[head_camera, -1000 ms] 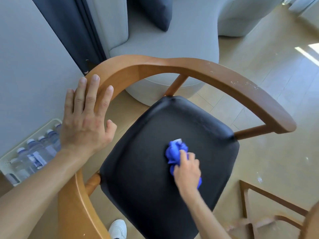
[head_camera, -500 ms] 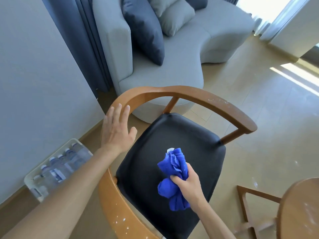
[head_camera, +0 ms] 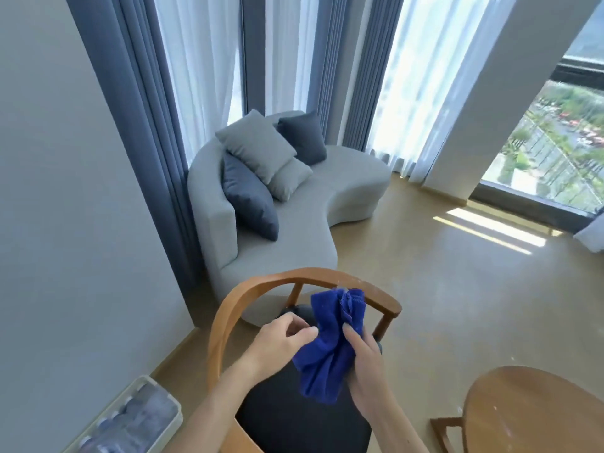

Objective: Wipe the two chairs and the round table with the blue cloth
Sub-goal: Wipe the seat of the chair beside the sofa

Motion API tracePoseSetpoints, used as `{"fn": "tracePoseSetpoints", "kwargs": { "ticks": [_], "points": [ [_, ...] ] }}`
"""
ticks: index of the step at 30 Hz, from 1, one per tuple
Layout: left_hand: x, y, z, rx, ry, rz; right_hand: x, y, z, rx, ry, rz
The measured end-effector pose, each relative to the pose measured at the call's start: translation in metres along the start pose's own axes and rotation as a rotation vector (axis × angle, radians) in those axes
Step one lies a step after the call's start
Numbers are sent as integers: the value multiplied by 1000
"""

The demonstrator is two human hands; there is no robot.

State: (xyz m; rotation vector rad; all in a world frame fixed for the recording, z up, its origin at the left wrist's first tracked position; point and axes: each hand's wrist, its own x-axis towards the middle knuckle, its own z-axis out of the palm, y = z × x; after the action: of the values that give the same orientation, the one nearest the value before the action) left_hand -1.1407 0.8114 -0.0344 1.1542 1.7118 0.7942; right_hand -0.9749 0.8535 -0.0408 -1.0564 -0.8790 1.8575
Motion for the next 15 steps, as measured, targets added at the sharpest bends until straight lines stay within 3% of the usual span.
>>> {"fn": "tracePoseSetpoints", "kwargs": {
  "ticks": [5, 11, 13, 15],
  "points": [
    [-20, 50, -12, 251, -118, 61, -31, -40, 12, 182, -29, -66],
    [-30, 90, -27, 295, -36, 128, -43, -68, -2, 350, -91, -117],
    [-32, 104, -36, 243, 38, 157, -46, -75, -16, 309, -125, -117],
    [-38, 121, -45, 127, 100, 230, -49, -80, -35, 96, -145, -109]
  ]
}}
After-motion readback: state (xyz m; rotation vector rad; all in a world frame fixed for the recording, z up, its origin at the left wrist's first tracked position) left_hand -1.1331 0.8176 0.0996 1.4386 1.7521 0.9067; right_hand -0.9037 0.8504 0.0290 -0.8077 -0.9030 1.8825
